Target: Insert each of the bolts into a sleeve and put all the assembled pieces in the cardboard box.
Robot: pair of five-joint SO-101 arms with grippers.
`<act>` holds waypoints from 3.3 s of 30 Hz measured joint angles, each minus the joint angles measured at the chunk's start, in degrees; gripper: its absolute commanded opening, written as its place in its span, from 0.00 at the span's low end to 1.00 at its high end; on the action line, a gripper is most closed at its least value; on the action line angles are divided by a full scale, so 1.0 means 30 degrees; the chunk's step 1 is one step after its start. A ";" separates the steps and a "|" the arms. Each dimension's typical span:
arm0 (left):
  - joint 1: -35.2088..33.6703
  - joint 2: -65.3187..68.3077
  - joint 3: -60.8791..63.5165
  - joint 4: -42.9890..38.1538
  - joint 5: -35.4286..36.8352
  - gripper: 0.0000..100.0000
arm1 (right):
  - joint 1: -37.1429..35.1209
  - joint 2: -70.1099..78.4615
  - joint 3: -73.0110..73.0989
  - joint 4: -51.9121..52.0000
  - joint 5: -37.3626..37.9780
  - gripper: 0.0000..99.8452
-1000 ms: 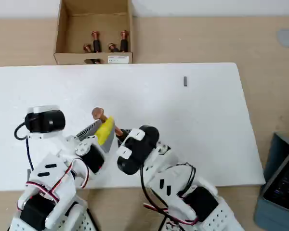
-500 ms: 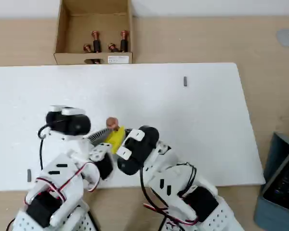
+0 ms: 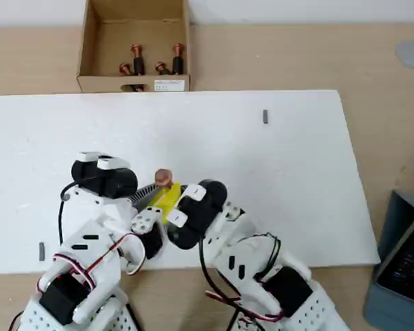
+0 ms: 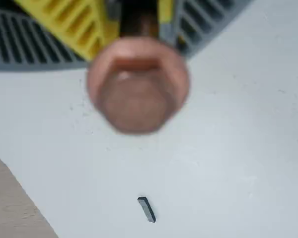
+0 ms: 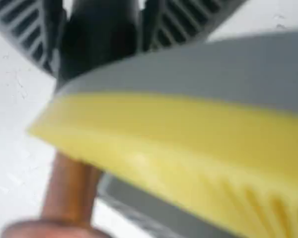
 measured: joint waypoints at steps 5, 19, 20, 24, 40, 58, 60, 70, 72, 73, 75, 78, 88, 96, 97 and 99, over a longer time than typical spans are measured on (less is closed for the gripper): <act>0.0000 0.0000 0.0029 0.0059 -0.0117 0.18 | 0.0000 0.0000 0.0000 0.0000 0.0029 0.01; -0.1670 0.0088 -0.0527 0.0176 -0.0674 0.18 | -0.0029 0.0000 -0.0029 -0.0029 0.0029 0.01; -0.1729 0.0117 -0.0674 0.0176 -0.0733 0.18 | -0.0029 0.0000 -0.0029 -0.0029 0.0029 0.01; -0.1905 0.0088 -0.1553 0.0176 -0.0821 0.18 | -0.0059 0.0000 -0.0029 -0.0029 0.0029 0.01; -0.6623 0.0088 -0.2608 0.0176 -0.2842 0.00 | 0.0557 0.0000 -0.0029 -0.0029 0.0029 0.01; -1.3363 0.0117 0.4806 0.0147 -0.6564 0.00 | 0.4718 0.0000 -0.2872 0.3458 -0.3223 0.01; -1.3363 0.0117 0.5744 0.0147 -0.6564 0.00 | 0.4718 0.0117 -0.3868 0.3575 -0.3223 0.01; -1.3509 0.0117 0.6300 0.0147 -0.6564 0.00 | 0.4718 0.9700 -1.1487 0.3165 -0.3223 0.01; -1.3509 0.0117 0.6300 0.0147 -0.6564 0.00 | 0.4718 1.1927 -1.2982 0.2491 -0.3223 0.01; -1.3509 0.0117 0.6300 0.0147 -0.6564 0.00 | 0.4718 1.3040 -1.3773 0.2168 -0.3223 0.01; -1.3509 0.0117 0.6300 0.0147 -0.6564 0.00 | 0.4718 1.5267 -1.5150 0.1495 -0.3223 0.01; -1.3509 0.0117 0.6300 0.0147 -0.6564 0.00 | 0.4718 1.8491 -1.7201 0.0527 -0.3223 0.01; -1.3509 0.0117 0.6300 0.0147 -0.6564 0.00 | 0.5187 2.9216 -2.4645 -0.2842 -0.3223 0.01; -1.3509 0.0117 0.6300 0.0147 -0.6564 0.00 | 0.6505 3.8740 -3.2938 -0.4396 -0.3223 0.01; -1.3509 0.0117 0.6300 0.0147 -0.6564 0.00 | 0.6623 3.9883 -3.4139 -0.4396 -0.3223 0.01; -1.3509 0.0117 0.6300 0.0147 -0.6564 0.00 | 0.6799 4.2227 -3.6542 -0.4396 -0.3223 0.01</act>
